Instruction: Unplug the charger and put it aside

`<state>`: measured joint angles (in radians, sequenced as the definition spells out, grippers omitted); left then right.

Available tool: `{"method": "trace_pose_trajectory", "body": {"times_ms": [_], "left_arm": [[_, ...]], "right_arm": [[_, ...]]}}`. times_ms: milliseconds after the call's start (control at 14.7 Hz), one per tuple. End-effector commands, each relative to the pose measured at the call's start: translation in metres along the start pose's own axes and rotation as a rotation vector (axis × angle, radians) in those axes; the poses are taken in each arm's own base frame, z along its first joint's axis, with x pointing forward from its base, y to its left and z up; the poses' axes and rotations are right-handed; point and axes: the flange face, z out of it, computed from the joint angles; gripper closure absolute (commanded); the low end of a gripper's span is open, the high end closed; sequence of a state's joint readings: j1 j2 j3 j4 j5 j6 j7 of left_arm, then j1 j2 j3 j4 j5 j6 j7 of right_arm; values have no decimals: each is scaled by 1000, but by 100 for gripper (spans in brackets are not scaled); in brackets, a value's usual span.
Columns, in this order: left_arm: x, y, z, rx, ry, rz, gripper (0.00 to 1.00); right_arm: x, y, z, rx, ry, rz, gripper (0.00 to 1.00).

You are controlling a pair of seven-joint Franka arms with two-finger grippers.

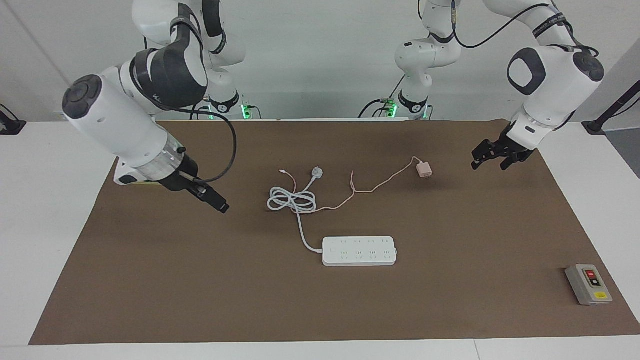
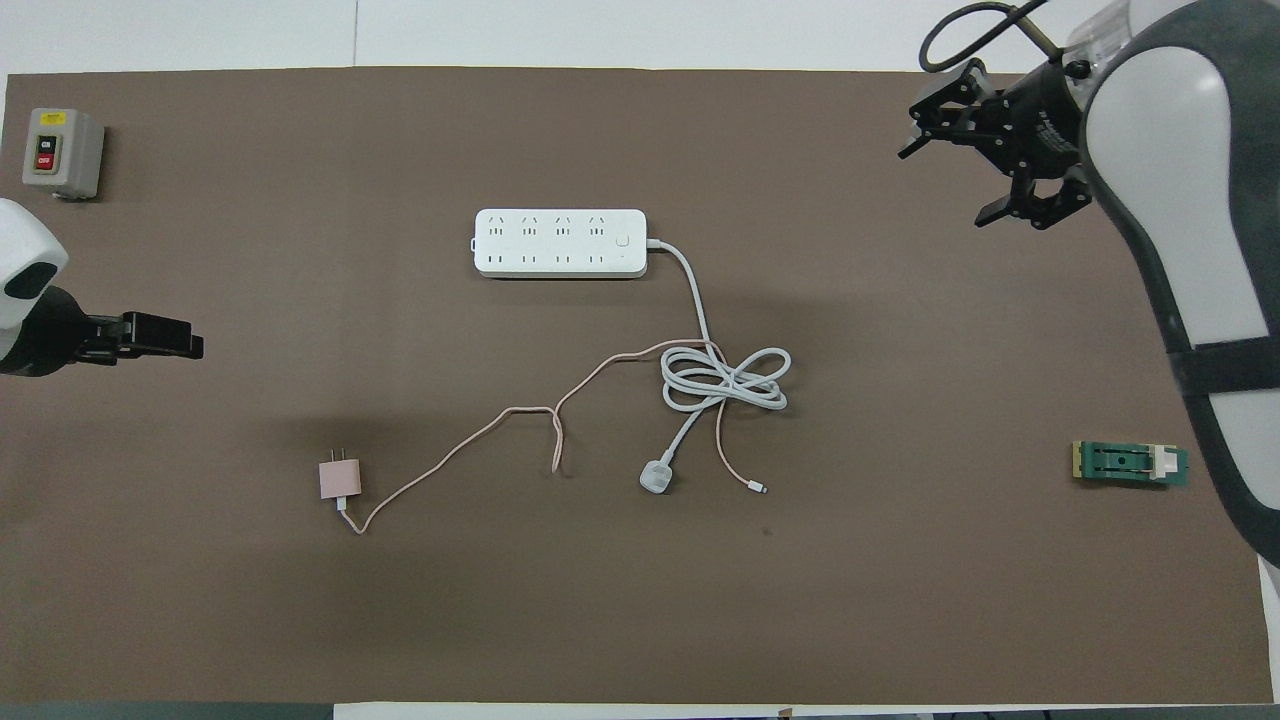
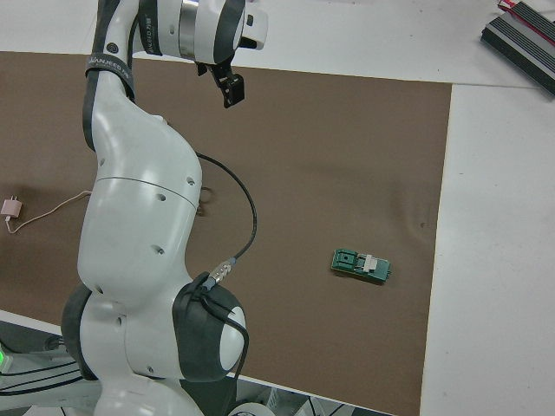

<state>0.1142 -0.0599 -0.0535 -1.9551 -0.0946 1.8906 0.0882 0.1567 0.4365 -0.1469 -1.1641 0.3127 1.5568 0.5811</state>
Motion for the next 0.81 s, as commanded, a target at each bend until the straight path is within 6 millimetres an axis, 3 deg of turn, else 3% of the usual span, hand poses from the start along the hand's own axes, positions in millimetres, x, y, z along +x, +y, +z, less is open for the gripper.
{"method": "trace_pose_trajectory", "body": {"times_ms": [0, 136, 339, 611, 747], "left_arm": [[0, 17, -43, 55, -5, -85, 0], [-3, 34, -66, 101, -18, -106, 0], [-10, 40, -92, 112, -46, -116, 0], [-9, 51, -96, 109, -33, -95, 0], [-9, 53, -102, 97, -43, -95, 0]], "right_arm": [[-8, 23, -24, -66, 32, -244, 0], [-12, 34, -40, -133, 55, -389, 0], [-29, 50, -68, -208, 47, -549, 0], [-55, 83, -97, -219, 11, -614, 0], [-74, 103, -101, -240, 3, -613, 0]]}}
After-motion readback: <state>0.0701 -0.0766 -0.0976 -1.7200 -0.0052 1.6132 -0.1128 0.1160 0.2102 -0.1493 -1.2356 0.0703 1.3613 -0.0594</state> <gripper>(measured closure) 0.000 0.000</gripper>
